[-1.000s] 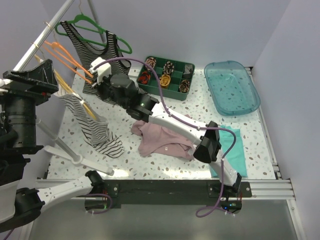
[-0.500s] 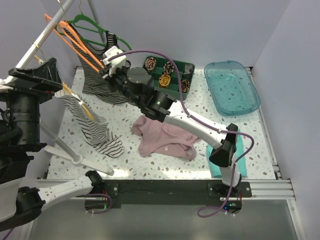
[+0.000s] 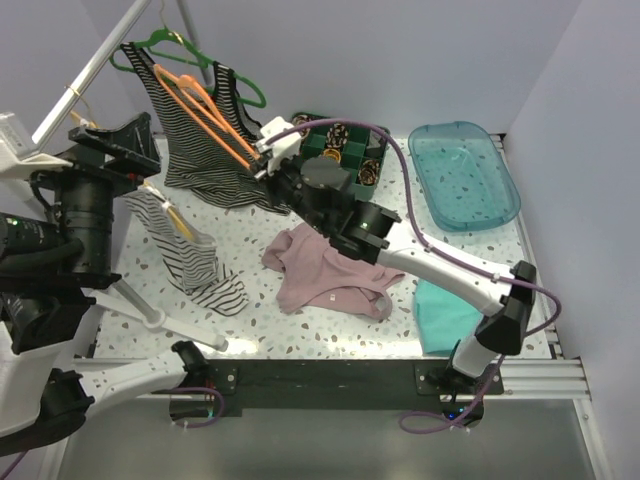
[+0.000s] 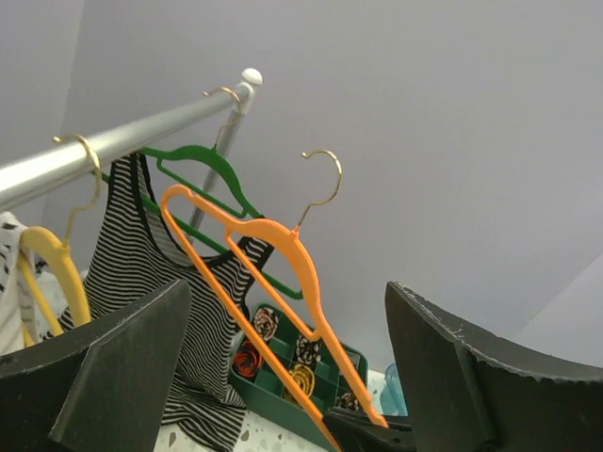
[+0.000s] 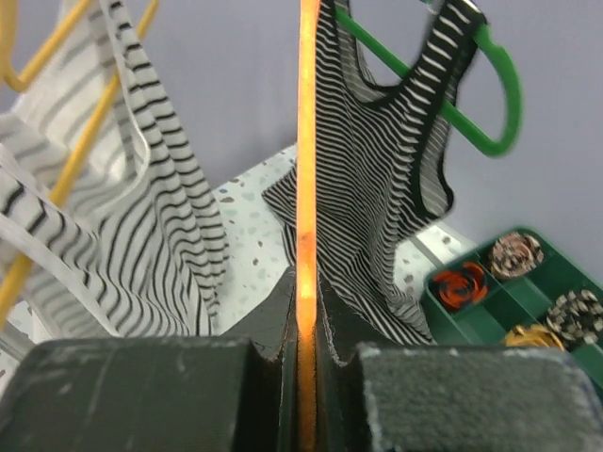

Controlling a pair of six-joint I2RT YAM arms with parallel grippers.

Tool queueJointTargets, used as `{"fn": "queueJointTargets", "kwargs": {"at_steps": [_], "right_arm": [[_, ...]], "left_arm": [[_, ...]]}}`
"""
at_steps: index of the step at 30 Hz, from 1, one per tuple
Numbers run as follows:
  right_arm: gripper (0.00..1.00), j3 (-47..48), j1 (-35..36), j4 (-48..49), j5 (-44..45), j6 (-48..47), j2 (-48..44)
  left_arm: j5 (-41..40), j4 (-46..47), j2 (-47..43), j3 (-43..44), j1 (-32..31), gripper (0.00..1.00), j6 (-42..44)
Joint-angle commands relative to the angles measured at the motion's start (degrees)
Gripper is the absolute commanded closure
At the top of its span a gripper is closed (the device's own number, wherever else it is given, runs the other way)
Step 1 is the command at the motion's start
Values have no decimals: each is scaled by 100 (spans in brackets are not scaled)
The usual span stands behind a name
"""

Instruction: Place the tank top on the hanger

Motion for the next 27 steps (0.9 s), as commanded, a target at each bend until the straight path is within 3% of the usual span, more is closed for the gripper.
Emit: {"fn": "queueJointTargets", "kwargs": {"at_steps": [1,6,9,16,22,27], "right_arm": [[100,-997,-52,320,572,310,-1142],[100,-2612,-96,-250,1591,952,-2861],[100,-3325,-105,-1119,2293,1487,-3916],[100,-4233,-105,-3517,2586,3016,-5817],[100,-4181,-96,-4495,2279,3317,-6233],[100,-4120,-105,-4672,1655,3300,-6171]], "left_arm": [[425,-24,398,-108,-19,10,-282],[996,-349,794,-379,-19,10,-616],[1453,-621,1031,-775,-27,11,-985],[2656,-816,1497,-2740,-27,16,-1951],[2861,-903,1647,-4122,-27,26,-2523],[3062,-956,1892,-4958,-185,36,-2778]]}}
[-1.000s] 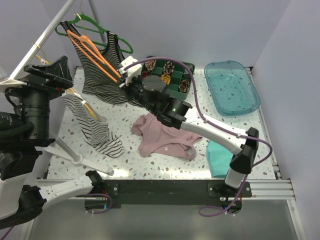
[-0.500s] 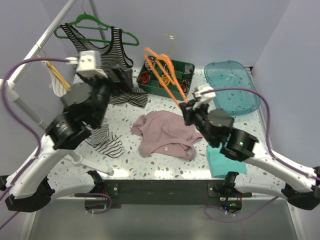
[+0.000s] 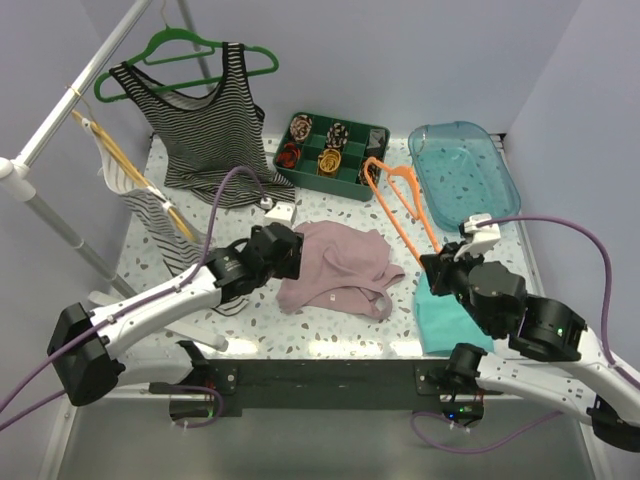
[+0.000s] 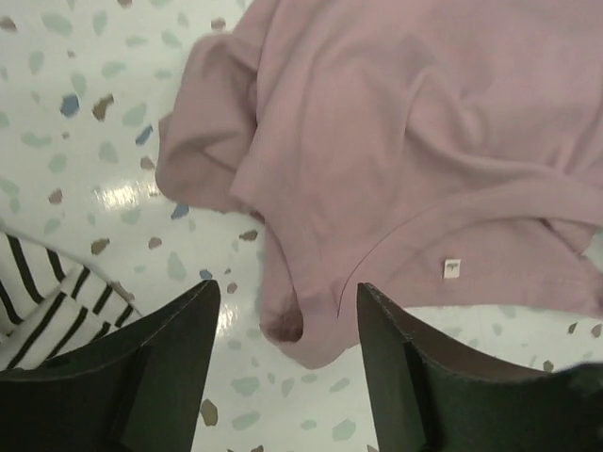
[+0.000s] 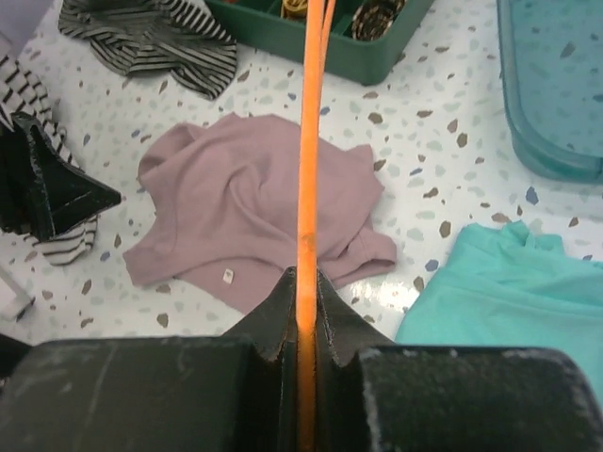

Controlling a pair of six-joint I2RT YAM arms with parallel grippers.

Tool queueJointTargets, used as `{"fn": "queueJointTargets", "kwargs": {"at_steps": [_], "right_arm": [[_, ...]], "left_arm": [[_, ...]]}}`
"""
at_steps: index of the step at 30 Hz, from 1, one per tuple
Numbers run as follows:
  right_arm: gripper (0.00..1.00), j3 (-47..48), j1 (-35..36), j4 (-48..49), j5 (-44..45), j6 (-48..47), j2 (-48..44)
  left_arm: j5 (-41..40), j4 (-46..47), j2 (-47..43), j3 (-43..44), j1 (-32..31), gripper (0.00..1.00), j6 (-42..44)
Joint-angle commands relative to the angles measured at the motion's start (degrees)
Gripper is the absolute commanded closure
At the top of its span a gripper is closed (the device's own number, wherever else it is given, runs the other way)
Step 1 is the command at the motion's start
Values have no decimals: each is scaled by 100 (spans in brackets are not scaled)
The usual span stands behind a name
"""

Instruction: Place the tank top on the hanger

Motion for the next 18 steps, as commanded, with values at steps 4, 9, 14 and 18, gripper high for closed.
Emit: {"fn": "queueJointTargets", "kwargs": {"at_steps": [4,9,14,18], "right_arm": [[100,167,11,-310,-736,93,168],[100,123,11,-284,-1087,40,282],[100,123,11,-381,-1176,66,256],[100,167,11,-495,-1211,84,212]], "left_arm": [[160,161,391,-876,-561,36,-773],[283,670,680,-1000,-632,37,-722],[-16,644,1147,-771,-632,37,-695],[124,777,1366,-719,-623,51,-572]]}}
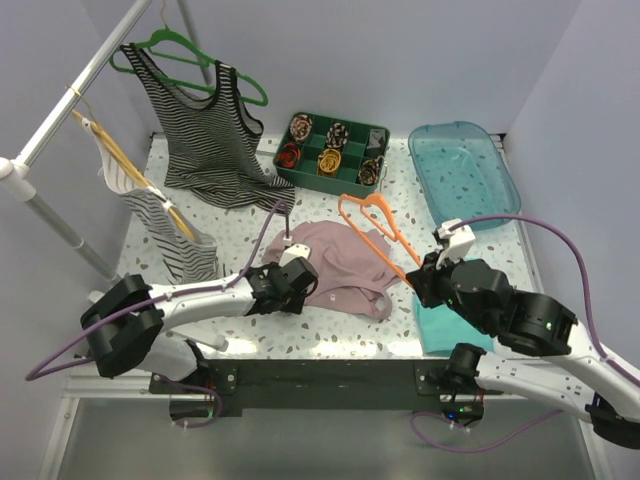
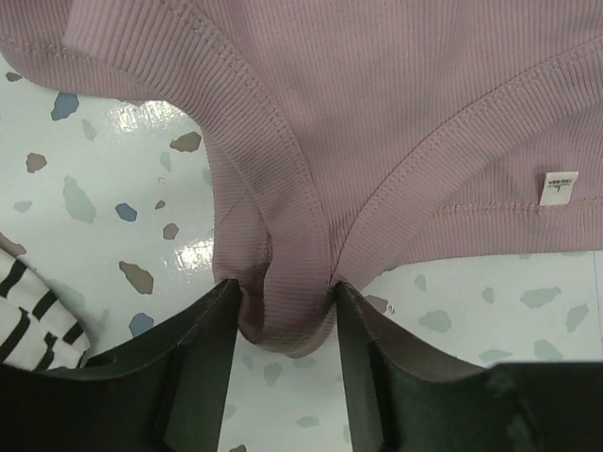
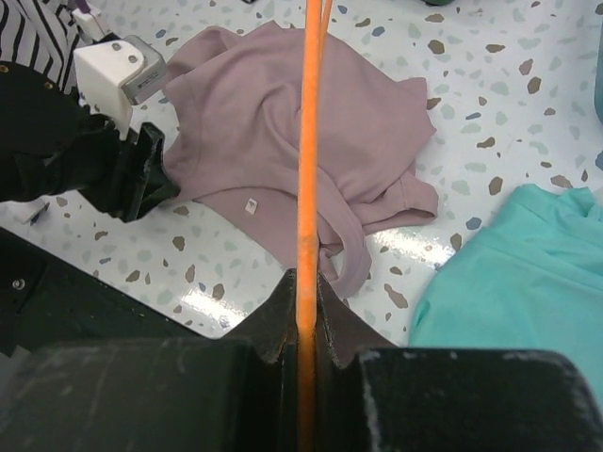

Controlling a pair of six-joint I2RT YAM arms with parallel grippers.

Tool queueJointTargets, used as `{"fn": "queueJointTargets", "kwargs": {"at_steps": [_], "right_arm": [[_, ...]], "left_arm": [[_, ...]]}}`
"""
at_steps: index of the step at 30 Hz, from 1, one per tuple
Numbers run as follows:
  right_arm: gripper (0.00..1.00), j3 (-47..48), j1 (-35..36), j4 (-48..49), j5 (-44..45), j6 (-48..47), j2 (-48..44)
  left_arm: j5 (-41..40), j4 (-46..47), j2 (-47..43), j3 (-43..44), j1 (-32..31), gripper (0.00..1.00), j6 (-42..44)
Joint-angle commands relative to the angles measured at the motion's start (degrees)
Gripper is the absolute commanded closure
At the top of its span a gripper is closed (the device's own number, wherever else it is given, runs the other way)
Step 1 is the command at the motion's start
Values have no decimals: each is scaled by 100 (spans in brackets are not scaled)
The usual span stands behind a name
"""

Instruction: Place the tank top on the hanger

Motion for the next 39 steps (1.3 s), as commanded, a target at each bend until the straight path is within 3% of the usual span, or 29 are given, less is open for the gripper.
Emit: {"fn": "queueJointTargets", "kwargs": {"at_steps": [1,2,6,8,14,18,23,39], "right_arm": [[100,191,7,6,-90,20,-81],[100,226,15,-21,-90,20,-90],[100,288,7,-82,-151,12,-195],[100,314,7,-91,-238,12,-291],[100,314,15,75,-546,-23,-617],[100,218,7,234,-1011,-103,-644],[100,-46,15,383,-1153,-76,-705],[100,-468,15,480,-1487,-120,-582]], "left_arm": [[-85,307,167,361,11,56,18],[-103,254,158,388,2,68,27],[28,271,-61,633,308,82,228],[527,490,-123,730,853,91,343],[1478,947,455,1424,1838,98,510],[2102,1264,913,1784,2234,100,344],[2103,1247,1256,2093,2384,100,326],[2015,939,1204,2471,2533,99,458]]}}
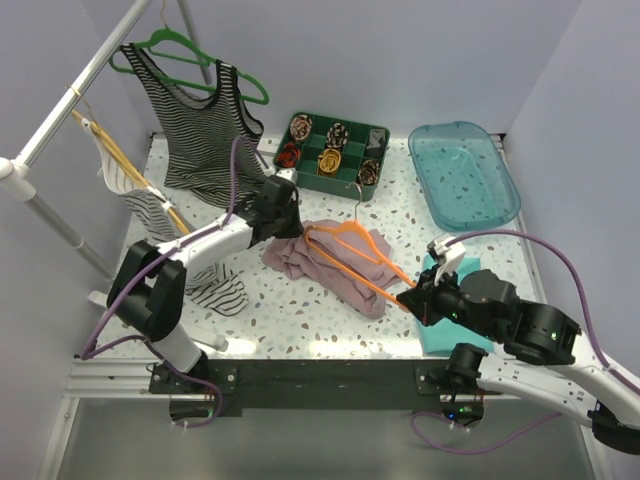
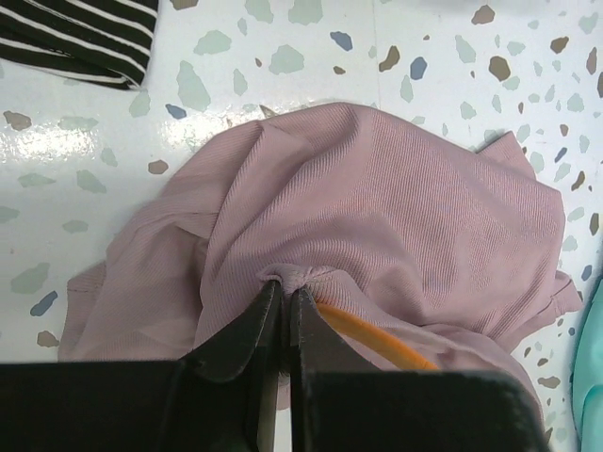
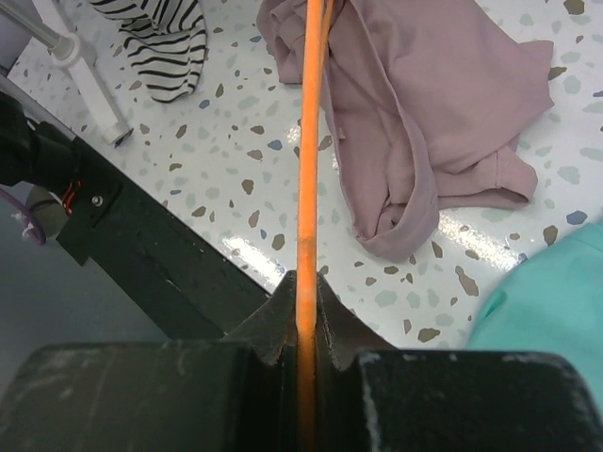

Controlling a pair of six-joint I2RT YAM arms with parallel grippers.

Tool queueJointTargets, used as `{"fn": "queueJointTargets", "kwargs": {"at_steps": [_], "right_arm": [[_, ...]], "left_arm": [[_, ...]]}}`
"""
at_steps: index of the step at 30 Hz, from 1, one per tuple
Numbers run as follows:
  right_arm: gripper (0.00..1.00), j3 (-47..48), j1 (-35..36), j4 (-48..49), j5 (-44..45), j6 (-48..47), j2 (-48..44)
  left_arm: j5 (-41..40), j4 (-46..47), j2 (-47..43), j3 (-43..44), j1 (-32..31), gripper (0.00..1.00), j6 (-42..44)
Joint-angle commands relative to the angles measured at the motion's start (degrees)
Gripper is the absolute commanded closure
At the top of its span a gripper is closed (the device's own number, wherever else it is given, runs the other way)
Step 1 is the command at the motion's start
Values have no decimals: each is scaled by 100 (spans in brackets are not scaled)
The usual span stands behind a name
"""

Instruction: Place the tank top on the hanger

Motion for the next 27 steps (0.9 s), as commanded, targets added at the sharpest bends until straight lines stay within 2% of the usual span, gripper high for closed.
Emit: {"fn": "queueJointTargets", "kwargs": {"at_steps": [1,16,19,20,21,27], "right_arm": [[100,-37,7,329,-58,-81,-5],[100,-583,15,1146,-321,-160,162],[100,-609,15,1304,-444,-204,162],[100,-635,7,1331,-470,-204,144],[100,-653,7,1401,-497,-213,118],[100,-863,7,1489,-533,-116,56]], "left_arm": [[-5,-18,-173,335,87,99,127],[-93,-598,-647,608,88,94,523],[-119,-782,-788,705,88,81,663],[-145,-809,-867,731,79,67,699],[-154,-809,-902,731,87,62,716],[-110,-888,-929,670,70,48,831]]}}
